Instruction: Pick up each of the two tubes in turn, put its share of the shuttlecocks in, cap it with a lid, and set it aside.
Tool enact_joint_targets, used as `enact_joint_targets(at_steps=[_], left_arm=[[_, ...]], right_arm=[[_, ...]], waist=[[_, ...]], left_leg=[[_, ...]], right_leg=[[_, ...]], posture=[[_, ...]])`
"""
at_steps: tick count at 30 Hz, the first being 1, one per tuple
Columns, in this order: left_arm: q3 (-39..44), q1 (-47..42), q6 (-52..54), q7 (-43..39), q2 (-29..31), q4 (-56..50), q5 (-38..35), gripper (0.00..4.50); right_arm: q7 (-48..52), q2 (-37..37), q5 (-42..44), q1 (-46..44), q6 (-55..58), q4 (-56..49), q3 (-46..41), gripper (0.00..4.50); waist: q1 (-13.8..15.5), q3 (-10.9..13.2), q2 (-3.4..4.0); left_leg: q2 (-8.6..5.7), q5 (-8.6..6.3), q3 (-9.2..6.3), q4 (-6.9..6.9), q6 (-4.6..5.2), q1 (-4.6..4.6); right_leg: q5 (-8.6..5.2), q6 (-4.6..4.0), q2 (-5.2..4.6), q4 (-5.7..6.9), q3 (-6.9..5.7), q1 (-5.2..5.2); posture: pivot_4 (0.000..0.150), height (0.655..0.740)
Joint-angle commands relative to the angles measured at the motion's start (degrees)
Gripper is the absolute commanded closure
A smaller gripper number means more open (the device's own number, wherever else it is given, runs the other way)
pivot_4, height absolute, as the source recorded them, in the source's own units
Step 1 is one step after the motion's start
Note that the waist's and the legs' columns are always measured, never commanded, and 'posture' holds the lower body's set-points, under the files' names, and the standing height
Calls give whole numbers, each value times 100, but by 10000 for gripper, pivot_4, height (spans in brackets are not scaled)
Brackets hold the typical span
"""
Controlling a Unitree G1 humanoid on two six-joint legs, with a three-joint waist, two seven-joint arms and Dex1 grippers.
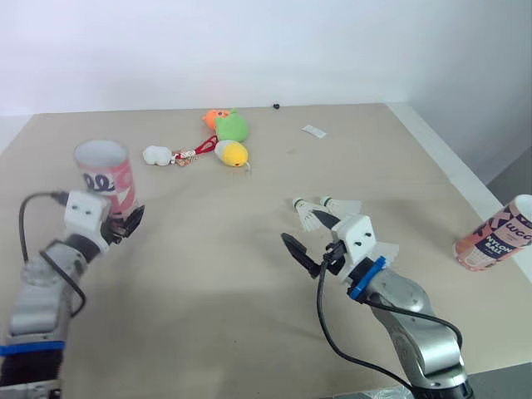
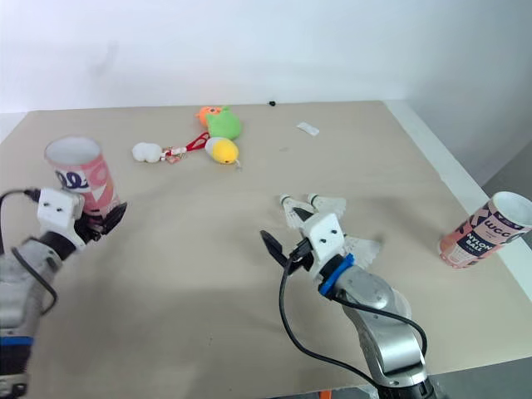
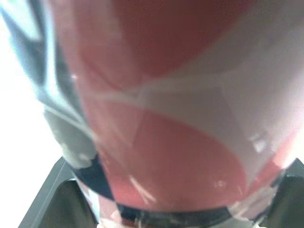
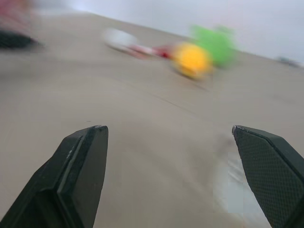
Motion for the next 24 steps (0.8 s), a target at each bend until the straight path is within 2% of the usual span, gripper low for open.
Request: enact_joint_targets(at_steps=[1,5,11,18,22,24], left_arm=[[-609,-563,-94,-1525,1098,497,289,10799],[-1337,-999,-128,-2776,1957,858,578,10799],[-1779,-1292,352,-3766,2363,524,564,10799],[-2049,-1263,436,-4028,2422,-11,800,10799],[-2197,-1285,210,-3878,2300,-99,1111,10799],[-2207,-1242,346,-3912,2238,-191,1034,11244]], right_arm=[[-526,177,-397,-119,263,-97,51,0],[-709,452,-594,-355,445,231,311,0],[-852,783,-752,-651,490,755,496,0],[-1081,1172,-830,-965,312,1483,395,0],[-1209,1314,-833,-1135,115,1804,279,0],[-1251,1378,-823,-1193,32,1887,256,5463]], waist=[[-14,3,-12],[-71,6,-11],[-70,7,-11],[-68,7,-12],[-69,7,-12],[-69,7,-12]], left_leg=[[4,2,11,0,1,5],[17,10,23,-1,-3,6],[19,6,26,-15,-6,-13],[17,-11,19,-15,1,-22],[16,-12,21,-13,2,-22],[16,-12,20,-12,2,-21]], right_leg=[[-5,-1,4,1,3,-1],[13,-21,28,0,9,-17],[-12,-23,48,8,15,-29],[-11,-22,52,10,20,-32],[-11,-19,51,10,23,-31],[-11,-14,54,10,23,-31]], posture=[[1500,7400],[1500,7400],[1500,7400],[1500,7400],[1500,7400],[1500,7400]])
